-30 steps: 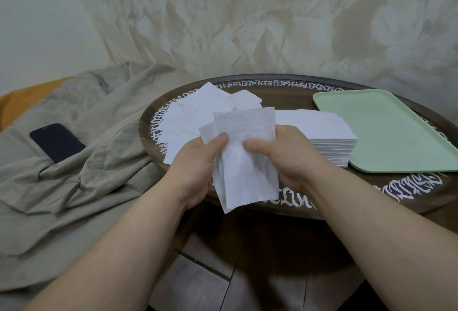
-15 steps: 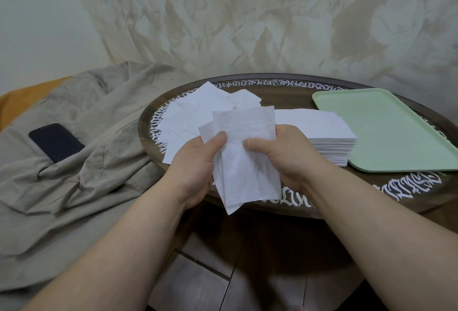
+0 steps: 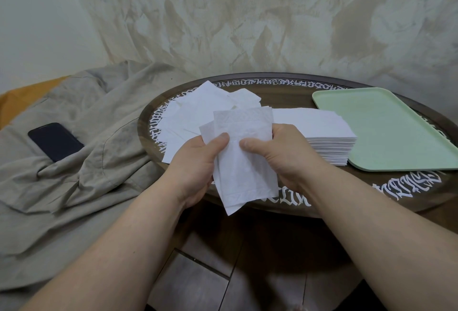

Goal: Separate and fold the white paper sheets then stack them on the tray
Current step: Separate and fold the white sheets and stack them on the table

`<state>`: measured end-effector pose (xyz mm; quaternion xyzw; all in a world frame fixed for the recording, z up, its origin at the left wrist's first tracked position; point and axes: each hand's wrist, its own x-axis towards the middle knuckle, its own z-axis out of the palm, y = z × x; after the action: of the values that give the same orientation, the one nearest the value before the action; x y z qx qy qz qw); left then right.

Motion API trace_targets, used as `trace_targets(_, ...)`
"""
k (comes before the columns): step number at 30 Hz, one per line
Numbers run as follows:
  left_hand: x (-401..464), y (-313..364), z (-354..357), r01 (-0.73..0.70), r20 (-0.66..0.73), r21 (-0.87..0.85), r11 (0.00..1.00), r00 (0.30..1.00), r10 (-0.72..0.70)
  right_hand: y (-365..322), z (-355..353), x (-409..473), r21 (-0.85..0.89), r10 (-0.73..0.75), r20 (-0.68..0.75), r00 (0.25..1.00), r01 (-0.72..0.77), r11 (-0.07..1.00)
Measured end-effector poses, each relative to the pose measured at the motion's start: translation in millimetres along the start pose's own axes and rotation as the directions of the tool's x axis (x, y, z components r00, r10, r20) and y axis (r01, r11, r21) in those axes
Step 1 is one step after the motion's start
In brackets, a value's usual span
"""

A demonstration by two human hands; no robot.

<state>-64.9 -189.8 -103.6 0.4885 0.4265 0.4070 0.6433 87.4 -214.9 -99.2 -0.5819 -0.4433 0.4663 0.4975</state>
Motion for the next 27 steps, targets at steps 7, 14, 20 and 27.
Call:
trace_targets(7,-2.4,0.3,-2.6,-0.037,0.007,0.134,0.99,0.999,0.036,-6.3,-1.6,-1.6,-0.322,-0.168,-0.141,0.976,0.115,0.94)
trace_targets(14,-3.1,0.4,-7.4,-0.1,0.094,0.295,0.95,0.993,0.075,-16.4,-10.0,-3.8,-0.585,-0.396,-0.041,0.917,0.299,0.754)
trace_targets(20,-3.9,2.0,-8.5,-0.136,0.074,0.283,0.949,0.99,0.12,-15.8,-10.1,-6.0,-0.411,-0.409,-0.019,0.912,0.365,0.835)
trace_targets(27,-2.9,5.2,-9.1,-0.168,0.042,0.269,0.948,0.986,0.162,-11.9,-8.0,-3.3,-0.408,-0.498,-0.004,0.867,0.453,0.793)
